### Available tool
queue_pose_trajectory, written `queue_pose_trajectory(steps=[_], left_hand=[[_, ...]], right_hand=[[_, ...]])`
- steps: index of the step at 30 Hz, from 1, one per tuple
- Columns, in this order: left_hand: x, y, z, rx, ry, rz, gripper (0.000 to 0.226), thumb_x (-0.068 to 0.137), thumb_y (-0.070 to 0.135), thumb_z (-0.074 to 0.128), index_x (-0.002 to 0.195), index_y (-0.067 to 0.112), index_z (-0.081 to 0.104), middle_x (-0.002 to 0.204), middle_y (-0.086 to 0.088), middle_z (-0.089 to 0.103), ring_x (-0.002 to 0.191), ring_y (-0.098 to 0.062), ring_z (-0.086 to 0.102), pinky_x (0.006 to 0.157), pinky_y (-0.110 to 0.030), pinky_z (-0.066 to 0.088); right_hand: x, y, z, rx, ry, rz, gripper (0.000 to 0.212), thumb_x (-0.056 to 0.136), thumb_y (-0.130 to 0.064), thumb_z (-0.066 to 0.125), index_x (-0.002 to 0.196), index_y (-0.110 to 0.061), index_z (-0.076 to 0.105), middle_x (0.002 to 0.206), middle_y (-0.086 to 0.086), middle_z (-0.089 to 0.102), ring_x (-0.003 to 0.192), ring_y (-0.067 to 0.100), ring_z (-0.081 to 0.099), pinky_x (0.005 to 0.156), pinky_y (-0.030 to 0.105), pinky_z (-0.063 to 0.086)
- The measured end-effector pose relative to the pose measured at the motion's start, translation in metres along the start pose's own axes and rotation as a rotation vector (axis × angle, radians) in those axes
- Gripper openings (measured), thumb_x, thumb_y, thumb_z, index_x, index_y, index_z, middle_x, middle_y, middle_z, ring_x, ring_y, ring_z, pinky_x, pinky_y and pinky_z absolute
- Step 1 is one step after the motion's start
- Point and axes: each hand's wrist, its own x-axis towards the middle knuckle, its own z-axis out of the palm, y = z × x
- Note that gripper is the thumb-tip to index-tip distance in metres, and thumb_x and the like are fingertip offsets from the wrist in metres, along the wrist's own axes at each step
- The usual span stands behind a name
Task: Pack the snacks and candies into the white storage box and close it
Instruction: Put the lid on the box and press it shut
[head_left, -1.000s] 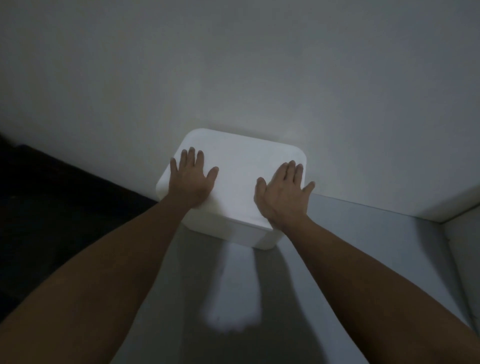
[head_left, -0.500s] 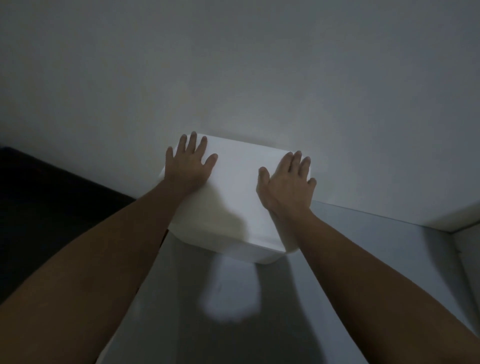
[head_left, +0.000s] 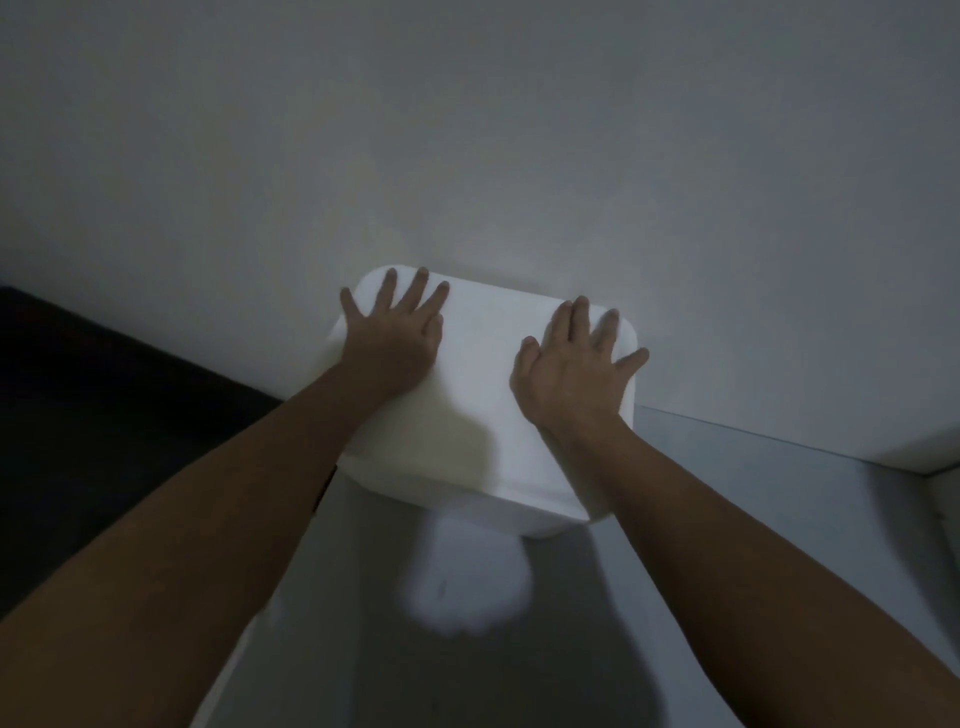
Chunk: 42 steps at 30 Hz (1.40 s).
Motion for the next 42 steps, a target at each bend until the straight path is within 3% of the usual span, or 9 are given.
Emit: queue_pose_trajectory(steps=[2,6,14,20,26,29,35,37,42], left_hand=[[0.004,0.006,-0.007,-0.069,-0.033,0.116,0.056,0.093,0.036,0.018,0.143,0.024,0.042,0.151,-0.004,0.039,0.140,-0.033,0.034,0.102,-0.076,0.017],[0.008,0.025,-0.010,-0.094,-0.057,0.208,0.057,0.093,0.039,0.015,0.145,0.028,0.037,0.154,0.001,0.034,0.143,-0.030,0.027,0.103,-0.075,0.017],[0.012,0.023,-0.009,-0.155,0.001,0.197,0.057,0.091,0.046,0.020,0.141,0.030,0.043,0.150,0.002,0.041,0.141,-0.022,0.034,0.106,-0.069,0.017],[0.012,-0.012,-0.003,-0.141,-0.052,-0.149,0.076,0.094,0.060,0.023,0.152,0.011,0.015,0.161,-0.009,0.008,0.149,-0.022,0.004,0.118,-0.050,0.001],[0.015,-0.017,-0.003,-0.181,0.000,-0.198,0.087,0.086,0.059,0.027,0.139,-0.009,0.037,0.144,-0.027,0.040,0.136,-0.038,0.036,0.108,-0.048,0.033],[0.017,-0.022,0.000,-0.210,-0.036,-0.185,0.087,0.084,0.059,0.028,0.137,-0.010,0.038,0.140,-0.027,0.043,0.133,-0.038,0.038,0.104,-0.047,0.038],[0.016,-0.029,-0.022,-0.311,-0.219,-0.170,0.077,0.097,0.050,0.034,0.151,0.002,0.008,0.161,-0.012,0.001,0.148,-0.022,-0.001,0.120,-0.040,0.005],[-0.006,-0.032,-0.027,-0.335,-0.261,-0.169,0.076,0.098,0.050,0.032,0.151,0.003,0.006,0.161,-0.010,-0.003,0.148,-0.021,-0.005,0.120,-0.042,0.003],[-0.077,-0.023,-0.017,-0.127,-0.065,-0.174,0.079,0.093,0.055,0.017,0.147,-0.002,0.023,0.158,-0.018,0.017,0.147,-0.030,0.013,0.114,-0.059,0.013]], right_hand=[[0.003,0.000,0.000,-0.010,-0.006,-0.106,0.062,0.097,-0.038,0.022,0.152,-0.012,0.019,0.162,0.003,0.015,0.148,0.035,0.008,0.108,0.072,0.005],[0.012,0.006,-0.002,-0.016,-0.018,-0.262,0.060,0.098,-0.036,0.022,0.153,-0.015,0.016,0.162,0.001,0.015,0.148,0.033,0.009,0.113,0.064,0.010],[0.013,0.011,-0.003,0.021,-0.026,-0.261,0.059,0.095,-0.040,0.020,0.151,-0.023,0.019,0.161,-0.001,0.017,0.149,0.027,0.011,0.114,0.063,0.009],[0.005,0.019,0.000,0.074,-0.008,-0.039,0.084,0.089,-0.061,0.019,0.154,-0.008,0.008,0.163,0.011,0.006,0.150,0.028,0.001,0.117,0.060,0.003],[0.005,0.018,-0.002,0.174,0.019,0.059,0.099,0.084,-0.067,0.033,0.152,0.001,0.008,0.162,0.014,0.009,0.150,0.026,0.004,0.118,0.051,0.014],[0.008,0.022,-0.003,0.185,0.035,0.050,0.100,0.082,-0.066,0.038,0.151,0.000,0.013,0.161,0.014,0.015,0.149,0.027,0.009,0.116,0.049,0.021],[0.009,0.038,-0.014,0.202,-0.177,-0.037,0.102,0.084,-0.070,0.034,0.153,-0.005,-0.003,0.163,0.007,-0.009,0.150,0.022,-0.010,0.119,0.055,0.007],[-0.002,0.042,-0.017,0.160,-0.191,-0.042,0.095,0.088,-0.070,0.026,0.154,-0.008,-0.003,0.163,0.005,-0.010,0.149,0.024,-0.014,0.117,0.061,0.000],[-0.062,0.024,-0.014,0.090,-0.170,-0.021,0.080,0.095,-0.060,0.015,0.154,-0.009,-0.001,0.163,0.007,-0.007,0.148,0.033,-0.014,0.113,0.066,-0.005]])
